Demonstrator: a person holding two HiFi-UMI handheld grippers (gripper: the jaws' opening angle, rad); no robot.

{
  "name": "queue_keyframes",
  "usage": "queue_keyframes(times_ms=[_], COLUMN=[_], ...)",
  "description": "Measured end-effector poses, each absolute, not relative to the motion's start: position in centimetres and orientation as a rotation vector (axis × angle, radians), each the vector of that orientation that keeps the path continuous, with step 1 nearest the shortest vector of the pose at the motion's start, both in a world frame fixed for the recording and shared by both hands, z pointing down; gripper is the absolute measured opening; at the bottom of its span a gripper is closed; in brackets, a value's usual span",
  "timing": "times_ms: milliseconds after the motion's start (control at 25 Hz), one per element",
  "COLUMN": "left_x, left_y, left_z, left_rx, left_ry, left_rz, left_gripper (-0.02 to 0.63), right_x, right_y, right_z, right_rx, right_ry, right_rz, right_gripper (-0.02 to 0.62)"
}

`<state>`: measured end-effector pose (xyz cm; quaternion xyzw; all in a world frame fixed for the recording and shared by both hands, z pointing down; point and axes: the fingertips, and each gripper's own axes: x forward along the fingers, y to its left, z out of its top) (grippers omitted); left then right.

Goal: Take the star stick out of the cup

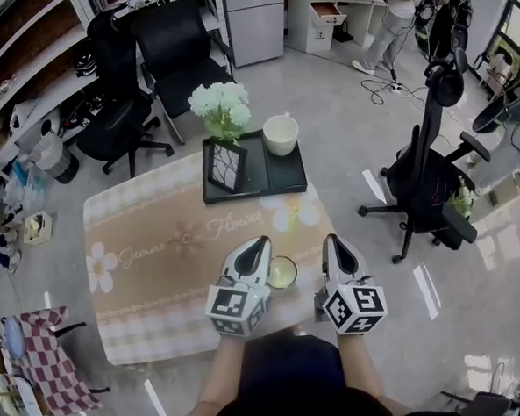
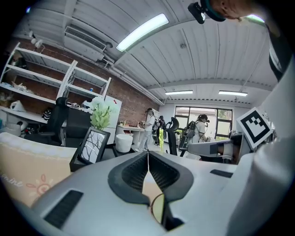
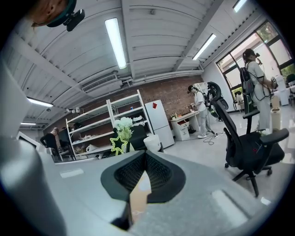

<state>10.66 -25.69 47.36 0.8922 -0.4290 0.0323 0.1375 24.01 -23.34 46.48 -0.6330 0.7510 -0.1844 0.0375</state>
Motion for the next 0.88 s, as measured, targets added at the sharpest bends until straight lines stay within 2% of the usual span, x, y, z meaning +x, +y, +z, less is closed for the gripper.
queue_keyframes(times_ms=[880], left_x=[8.5], left_y=[-25.7], left_z=[47.7], left_rx=[2.528], left_ry=[-1.28], left_rz=[0.127], left_gripper=[0.012], right_x=[21.6], right_y=[-24.4], right_z=[45.0], right_rx=[-1.867], right_ry=[2.331], right_rz=[-0.581], right_gripper=[0.003])
